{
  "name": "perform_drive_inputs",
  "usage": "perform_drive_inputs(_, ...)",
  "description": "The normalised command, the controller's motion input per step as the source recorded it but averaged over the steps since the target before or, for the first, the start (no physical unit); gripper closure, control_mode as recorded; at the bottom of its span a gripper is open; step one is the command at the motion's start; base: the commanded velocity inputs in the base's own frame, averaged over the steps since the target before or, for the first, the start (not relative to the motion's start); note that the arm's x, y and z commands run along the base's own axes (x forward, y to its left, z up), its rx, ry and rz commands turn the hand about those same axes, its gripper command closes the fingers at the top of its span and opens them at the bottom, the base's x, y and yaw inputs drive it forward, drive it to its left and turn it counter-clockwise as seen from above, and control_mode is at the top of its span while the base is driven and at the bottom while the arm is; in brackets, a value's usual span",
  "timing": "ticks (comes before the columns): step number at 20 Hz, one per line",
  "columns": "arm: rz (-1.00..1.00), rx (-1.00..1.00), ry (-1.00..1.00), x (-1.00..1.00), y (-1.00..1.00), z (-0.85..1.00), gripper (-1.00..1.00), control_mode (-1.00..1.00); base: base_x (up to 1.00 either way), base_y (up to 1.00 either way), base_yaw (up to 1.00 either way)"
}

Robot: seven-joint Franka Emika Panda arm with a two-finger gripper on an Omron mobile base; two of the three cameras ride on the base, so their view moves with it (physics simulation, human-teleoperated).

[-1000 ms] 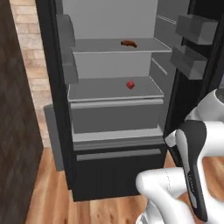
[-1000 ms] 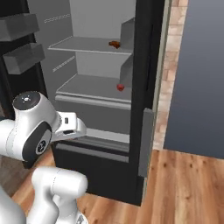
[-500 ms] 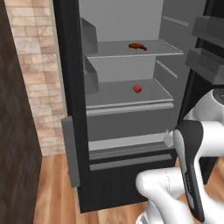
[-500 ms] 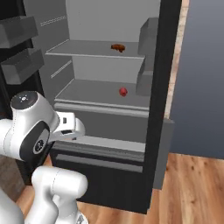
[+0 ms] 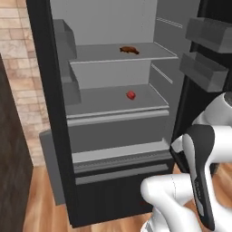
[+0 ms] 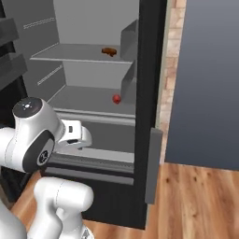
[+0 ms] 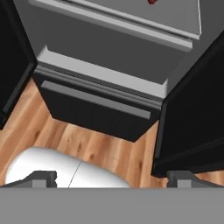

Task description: Place one bell pepper and one chicken drumstick in each tupperware on the nearby counter, to pack two identical lunches.

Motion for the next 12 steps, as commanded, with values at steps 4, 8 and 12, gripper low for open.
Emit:
perform_drive_inputs(4,0.0,0.0,0.0,0.0,0.0,0.0,-1.0,1.0,0.84,0.24,-0.05)
perform_drive_inputs(8,0.0,0.0,0.0,0.0,0.0,0.0,-1.0,1.0,0.57,0.11,-0.07)
perform_drive_inputs(12,-0.02,0.0,0.0,0.0,0.0,-0.15,-1.0,-1.0,0.0,0.0,-0.07)
